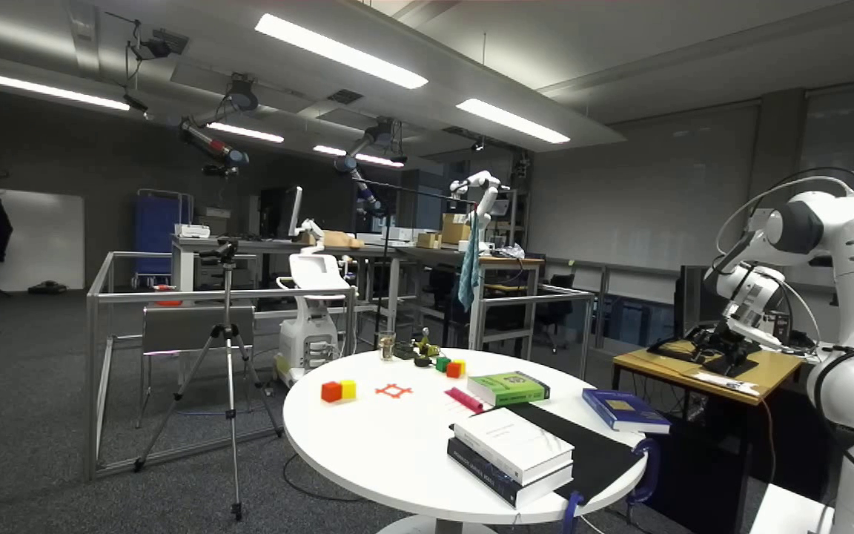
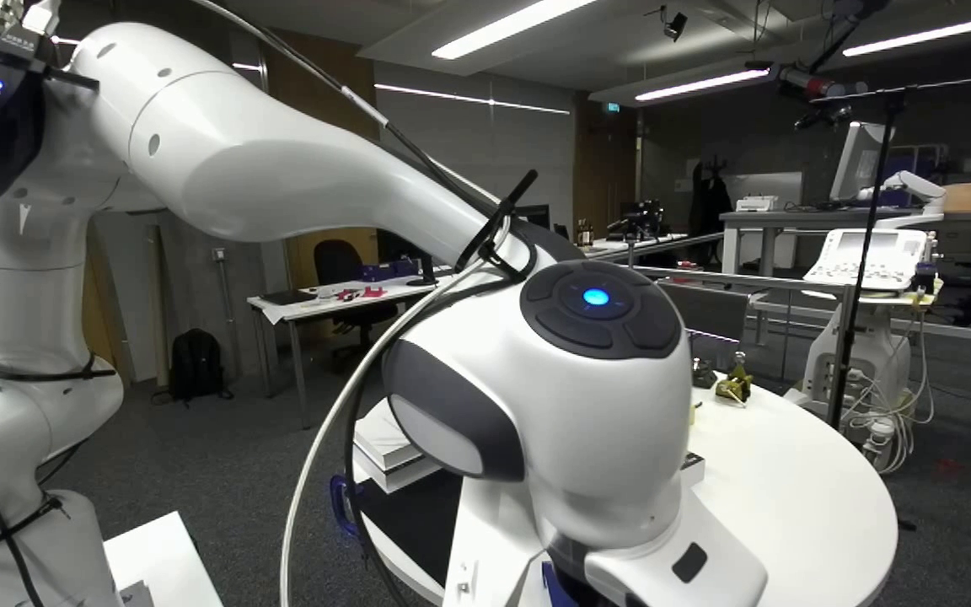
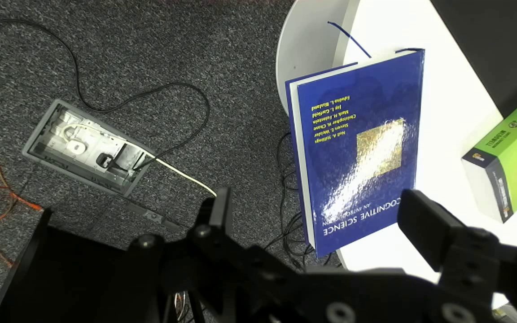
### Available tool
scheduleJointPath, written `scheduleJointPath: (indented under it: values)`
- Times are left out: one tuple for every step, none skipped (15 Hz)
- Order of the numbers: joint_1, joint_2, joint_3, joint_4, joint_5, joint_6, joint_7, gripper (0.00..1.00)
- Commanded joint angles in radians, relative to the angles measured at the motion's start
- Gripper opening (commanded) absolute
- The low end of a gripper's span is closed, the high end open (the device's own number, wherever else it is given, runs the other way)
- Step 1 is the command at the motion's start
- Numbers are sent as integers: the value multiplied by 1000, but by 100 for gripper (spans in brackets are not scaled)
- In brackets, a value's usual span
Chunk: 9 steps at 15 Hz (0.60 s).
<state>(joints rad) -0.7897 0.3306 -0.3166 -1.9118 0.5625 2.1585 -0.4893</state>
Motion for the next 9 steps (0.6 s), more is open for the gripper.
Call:
scheduleJointPath:
  values:
    - [-13,-1,14,2,-6,0,5,100]
    - [-11,4,12,9,-6,-11,33,100]
    - [-14,16,16,31,-2,-42,50,100]
    - [-11,32,17,52,2,-53,89,100]
    - [-7,47,16,67,9,-58,152,100]
    - [-10,75,23,102,20,-80,191,100]
    - [-9,108,27,140,25,-63,229,100]
    - [-15,142,36,183,44,-74,269,100]
    - [-14,172,38,222,41,-70,315,100]
